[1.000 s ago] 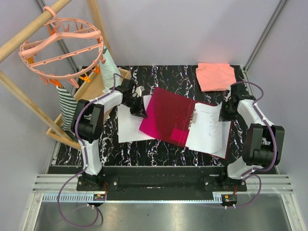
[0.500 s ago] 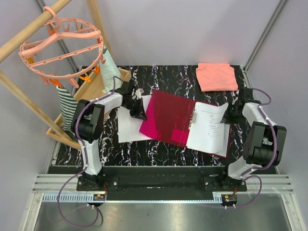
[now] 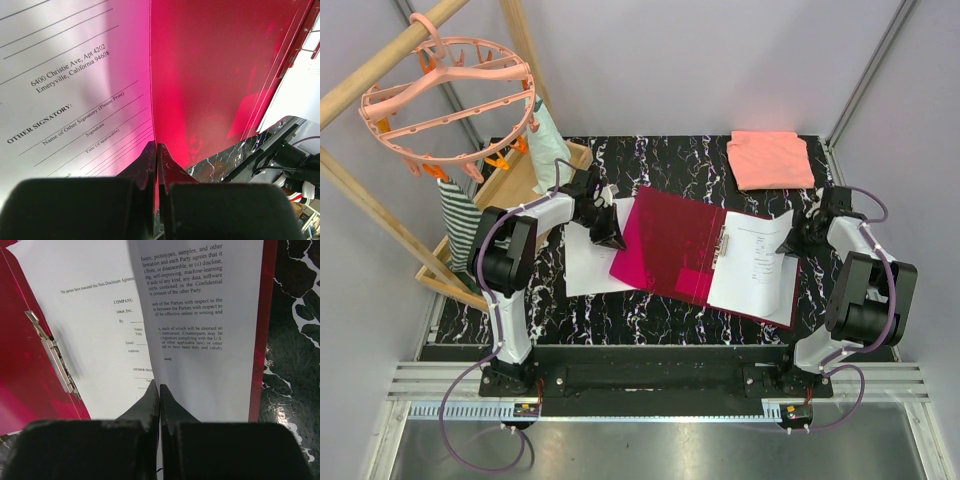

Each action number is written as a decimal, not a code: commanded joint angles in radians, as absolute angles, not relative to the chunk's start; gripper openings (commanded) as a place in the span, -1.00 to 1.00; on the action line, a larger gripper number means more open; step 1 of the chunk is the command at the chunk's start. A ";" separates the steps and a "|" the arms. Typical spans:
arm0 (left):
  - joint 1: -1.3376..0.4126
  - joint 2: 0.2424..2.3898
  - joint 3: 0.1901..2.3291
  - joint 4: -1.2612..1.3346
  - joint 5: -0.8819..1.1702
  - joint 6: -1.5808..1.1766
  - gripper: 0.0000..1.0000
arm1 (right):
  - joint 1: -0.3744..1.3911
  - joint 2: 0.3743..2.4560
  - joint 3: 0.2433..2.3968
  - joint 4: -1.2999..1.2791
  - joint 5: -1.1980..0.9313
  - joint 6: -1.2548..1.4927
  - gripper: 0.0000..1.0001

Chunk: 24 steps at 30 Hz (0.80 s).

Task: Put the files into the folder

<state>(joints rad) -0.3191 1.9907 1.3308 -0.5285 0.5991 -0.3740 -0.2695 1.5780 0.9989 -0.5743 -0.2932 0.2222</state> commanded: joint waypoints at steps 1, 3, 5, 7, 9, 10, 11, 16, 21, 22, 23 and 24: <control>-0.325 1.950 1.321 -0.511 0.607 -0.368 -1.00 | -0.273 1.574 0.970 -0.520 -0.330 0.253 -1.00; -0.325 1.948 1.319 -0.512 0.606 -0.371 -1.00 | -0.273 1.575 0.962 -0.518 -0.316 0.258 -1.00; -0.325 1.945 1.318 -0.512 0.607 -0.370 -1.00 | -0.275 1.572 0.954 -0.518 -0.301 0.261 -1.00; -0.325 1.945 1.315 -0.511 0.607 -0.370 -1.00 | -0.278 1.572 0.954 -0.515 -0.302 0.261 -1.00; -0.325 1.945 1.315 -0.506 0.612 -0.373 -1.00 | -0.278 1.571 0.959 -0.512 -0.308 0.262 -1.00; -0.327 1.947 1.315 -0.505 0.617 -0.373 -1.00 | -0.278 1.569 0.959 -0.514 -0.310 0.262 -0.99; -0.327 1.947 1.313 -0.505 0.617 -0.373 -1.00 | -0.276 1.569 0.960 -0.512 -0.308 0.261 -0.95; -0.330 1.947 1.312 -0.500 0.620 -0.373 -1.00 | -0.276 1.542 0.965 -0.515 -0.279 0.270 -0.46; -0.334 1.948 1.313 -0.500 0.627 -0.374 -1.00 | -0.276 1.520 1.024 -0.567 -0.207 0.249 0.08; -0.336 1.947 1.312 -0.500 0.630 -0.373 -1.00 | -0.276 1.505 1.035 -0.586 -0.165 0.244 0.23; -0.342 1.944 1.312 -0.500 0.630 -0.373 -1.00 | -0.276 1.497 1.049 -0.638 -0.108 0.235 0.35; -0.345 1.944 1.312 -0.500 0.629 -0.373 -1.00 | -0.276 1.483 1.081 -0.662 0.026 0.230 0.98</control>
<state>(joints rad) -0.3271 1.9888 1.3193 -0.5209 0.6079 -0.3832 -0.2733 1.5631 0.9775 -0.5758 -0.2382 0.2592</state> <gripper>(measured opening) 0.005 0.642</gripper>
